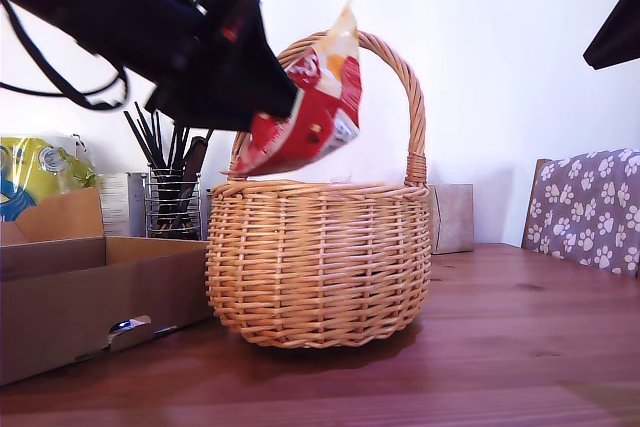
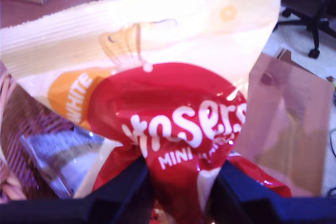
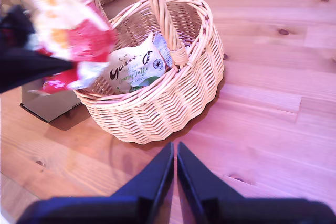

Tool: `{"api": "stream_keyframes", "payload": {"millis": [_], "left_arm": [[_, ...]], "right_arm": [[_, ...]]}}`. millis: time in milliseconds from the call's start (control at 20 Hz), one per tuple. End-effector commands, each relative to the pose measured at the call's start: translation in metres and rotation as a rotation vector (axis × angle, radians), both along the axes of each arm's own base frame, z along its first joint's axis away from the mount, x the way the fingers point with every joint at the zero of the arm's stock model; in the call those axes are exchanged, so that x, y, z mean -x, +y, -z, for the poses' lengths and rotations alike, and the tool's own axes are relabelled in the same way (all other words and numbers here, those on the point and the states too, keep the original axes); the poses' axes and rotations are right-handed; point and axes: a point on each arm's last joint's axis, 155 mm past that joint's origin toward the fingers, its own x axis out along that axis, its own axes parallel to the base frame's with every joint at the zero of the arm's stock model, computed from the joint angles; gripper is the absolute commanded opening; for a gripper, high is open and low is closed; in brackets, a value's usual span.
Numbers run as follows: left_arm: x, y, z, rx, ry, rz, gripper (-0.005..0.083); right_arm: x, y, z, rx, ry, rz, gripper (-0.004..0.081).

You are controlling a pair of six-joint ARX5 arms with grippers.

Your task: Move the bags of Easter eggs from the cardboard box on the left into the woven basket on the right side.

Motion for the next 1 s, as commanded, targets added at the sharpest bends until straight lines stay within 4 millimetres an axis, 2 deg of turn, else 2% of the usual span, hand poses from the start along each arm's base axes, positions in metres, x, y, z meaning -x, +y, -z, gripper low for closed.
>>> {"api": "stream_keyframes", "payload": {"millis": [0,150,400,650,950], "left_arm": [[-0.014,-0.007,0.000,0.012,-0.031,-0.022,0.0202],[-0.041,-0.006,0.013,0.001,-0.081,-0.109,0.0202],[-0.071,-0.006,0.037,-0.041,-0.093,-0.197,0.0202],[-0.074,-0.011,0.084,-0.166,0.092,-0.191,0.0202],[-0.069,-0.006,0.088,-0.267,0.197,-0.188,0.0203]], "right_arm": [[-0.001,0.002,-0.008,-0.005,-0.020,-0.009,-0.0012],[-0.001,0.002,-0.008,-0.005,-0.020,-0.009,-0.0012],[0.000,0.002,-0.007,-0.004,-0.020,-0.009,-0.0012],[0.000,0.002,-0.007,-0.004,-0.019,-0.009,-0.0012],[0.000,0.002,-0.007,-0.005,-0.019,-0.010,-0.0012]]}}
